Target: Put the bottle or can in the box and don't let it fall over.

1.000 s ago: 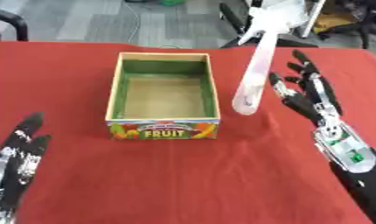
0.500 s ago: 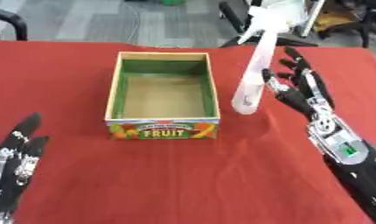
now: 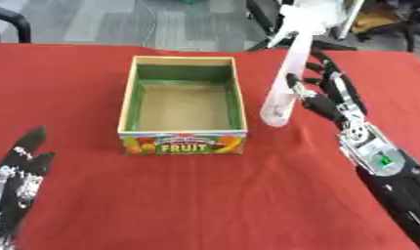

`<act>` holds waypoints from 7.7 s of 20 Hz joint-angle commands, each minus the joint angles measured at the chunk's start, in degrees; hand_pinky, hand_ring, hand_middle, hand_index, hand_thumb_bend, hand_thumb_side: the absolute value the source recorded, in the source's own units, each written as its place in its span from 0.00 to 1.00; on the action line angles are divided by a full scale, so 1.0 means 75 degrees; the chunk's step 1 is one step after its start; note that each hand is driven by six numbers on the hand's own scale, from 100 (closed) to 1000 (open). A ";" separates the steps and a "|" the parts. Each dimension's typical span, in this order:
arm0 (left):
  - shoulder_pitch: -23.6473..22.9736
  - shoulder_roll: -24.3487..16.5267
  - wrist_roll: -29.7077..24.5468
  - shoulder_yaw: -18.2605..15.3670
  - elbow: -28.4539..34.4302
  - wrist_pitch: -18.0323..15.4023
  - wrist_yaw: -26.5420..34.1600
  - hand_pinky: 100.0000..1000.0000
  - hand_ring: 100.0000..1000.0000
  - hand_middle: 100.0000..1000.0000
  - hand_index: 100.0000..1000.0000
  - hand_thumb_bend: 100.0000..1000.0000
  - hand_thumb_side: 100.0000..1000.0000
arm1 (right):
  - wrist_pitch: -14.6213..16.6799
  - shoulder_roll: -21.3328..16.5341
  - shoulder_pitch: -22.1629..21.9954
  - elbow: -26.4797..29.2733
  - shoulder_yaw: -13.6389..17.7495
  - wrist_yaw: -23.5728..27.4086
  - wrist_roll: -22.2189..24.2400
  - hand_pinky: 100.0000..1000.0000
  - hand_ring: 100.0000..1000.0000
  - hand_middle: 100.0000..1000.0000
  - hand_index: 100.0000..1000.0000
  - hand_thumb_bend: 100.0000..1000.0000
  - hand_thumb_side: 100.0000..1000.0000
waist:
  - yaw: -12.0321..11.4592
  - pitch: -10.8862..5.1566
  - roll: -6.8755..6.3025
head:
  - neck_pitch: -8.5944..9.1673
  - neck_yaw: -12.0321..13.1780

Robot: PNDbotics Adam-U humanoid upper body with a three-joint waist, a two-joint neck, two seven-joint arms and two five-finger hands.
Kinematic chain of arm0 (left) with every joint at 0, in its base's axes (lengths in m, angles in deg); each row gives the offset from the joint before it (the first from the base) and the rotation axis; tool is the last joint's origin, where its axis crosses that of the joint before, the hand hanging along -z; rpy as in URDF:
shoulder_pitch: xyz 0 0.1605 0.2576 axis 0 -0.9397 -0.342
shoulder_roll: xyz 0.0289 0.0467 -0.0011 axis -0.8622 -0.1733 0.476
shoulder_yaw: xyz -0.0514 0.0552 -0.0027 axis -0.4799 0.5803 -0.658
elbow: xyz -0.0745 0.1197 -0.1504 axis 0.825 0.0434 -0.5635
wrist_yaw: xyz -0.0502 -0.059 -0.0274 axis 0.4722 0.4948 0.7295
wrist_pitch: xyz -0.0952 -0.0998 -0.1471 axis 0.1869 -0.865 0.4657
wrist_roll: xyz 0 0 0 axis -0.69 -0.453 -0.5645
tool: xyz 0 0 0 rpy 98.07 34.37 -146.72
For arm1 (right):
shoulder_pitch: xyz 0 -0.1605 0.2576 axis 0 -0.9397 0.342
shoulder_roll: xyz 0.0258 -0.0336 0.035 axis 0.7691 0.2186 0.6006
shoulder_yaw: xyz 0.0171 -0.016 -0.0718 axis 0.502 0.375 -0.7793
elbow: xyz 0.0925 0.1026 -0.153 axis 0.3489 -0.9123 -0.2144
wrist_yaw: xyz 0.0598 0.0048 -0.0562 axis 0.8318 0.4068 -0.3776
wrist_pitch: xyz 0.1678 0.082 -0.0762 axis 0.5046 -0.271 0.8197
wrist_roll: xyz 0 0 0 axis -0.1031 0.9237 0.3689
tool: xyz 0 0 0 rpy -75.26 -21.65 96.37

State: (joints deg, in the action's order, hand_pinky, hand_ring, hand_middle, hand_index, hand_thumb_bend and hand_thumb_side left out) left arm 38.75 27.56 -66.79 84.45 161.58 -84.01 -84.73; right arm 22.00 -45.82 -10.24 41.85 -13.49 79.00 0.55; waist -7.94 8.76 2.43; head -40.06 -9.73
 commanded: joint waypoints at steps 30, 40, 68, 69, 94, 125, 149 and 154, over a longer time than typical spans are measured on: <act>0.0203 -0.0003 -0.0075 0.0047 0.0200 0.0001 0.0037 0.86 1.00 0.92 0.88 0.46 0.71 | 0.0254 -0.0062 0.1052 -0.1139 0.0043 0.0025 0.0034 0.79 0.94 1.00 1.00 0.27 0.38 | -0.0197 0.0050 -0.0118 | 0.0168 -0.0208; 0.0203 0.0001 -0.0083 0.0051 0.0198 -0.0001 0.0036 0.86 1.00 0.92 0.88 0.46 0.71 | 0.0305 0.0016 0.1256 -0.1308 0.0043 0.0023 0.0028 0.79 0.94 1.00 1.00 0.23 0.39 | -0.0222 0.0050 -0.0117 | 0.0159 -0.0229; 0.0215 0.0017 -0.0104 0.0066 0.0189 -0.0002 0.0041 0.86 1.00 0.92 0.88 0.46 0.71 | 0.0463 0.0283 0.1638 -0.1732 0.0024 0.0103 -0.0142 0.70 0.75 0.89 0.89 0.00 0.14 | -0.0323 0.0065 -0.0104 | 0.0153 -0.0317; 0.0215 0.0018 -0.0103 0.0066 0.0188 -0.0002 0.0042 0.86 1.00 0.92 0.88 0.46 0.71 | 0.0463 0.0292 0.1643 -0.1740 0.0025 0.0114 -0.0203 0.65 0.70 0.84 0.85 0.00 0.02 | -0.0326 0.0065 -0.0105 | 0.0153 -0.0318; 0.0234 0.0020 -0.0123 0.0096 0.0194 0.0006 0.0058 0.86 1.00 0.92 0.88 0.46 0.71 | 0.0390 0.0265 0.2351 -0.0991 -0.0266 0.0572 -0.0968 0.28 0.28 0.31 0.16 0.00 0.41 | -0.0404 0.0061 -0.0129 | 0.0161 -0.0405; 0.0405 0.0104 -0.0226 0.0187 0.0243 0.0010 0.0080 0.86 1.00 0.91 0.88 0.46 0.71 | 0.0890 0.1872 0.3159 -0.2302 -0.0716 -0.0475 -0.0518 0.51 0.49 0.52 0.41 0.00 0.41 | -0.0997 0.0244 -0.0168 | 0.0497 -0.1109; 0.0310 0.0079 -0.0207 0.0166 0.0202 0.0008 0.0064 0.86 1.00 0.91 0.88 0.47 0.71 | 0.0207 0.1080 0.3465 -0.1250 -0.0655 -0.2687 0.1994 0.91 1.00 1.00 1.00 0.00 0.51 | -0.0830 0.0116 -0.0135 | 0.0480 -0.1054; 0.0296 0.0077 -0.0198 0.0154 0.0198 0.0007 0.0063 0.86 1.00 0.91 0.88 0.47 0.71 | 0.0054 0.1010 0.3440 -0.1160 -0.0549 -0.2576 0.2549 0.91 1.00 1.00 1.00 0.00 0.52 | -0.0805 0.0102 -0.0138 | 0.0479 -0.1044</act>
State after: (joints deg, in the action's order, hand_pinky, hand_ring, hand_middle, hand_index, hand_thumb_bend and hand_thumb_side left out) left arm 40.71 28.59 -68.43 85.87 162.32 -83.93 -84.27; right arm 22.56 -36.75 14.21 31.78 -18.28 59.36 18.70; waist -14.05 10.93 1.59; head -37.06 -17.72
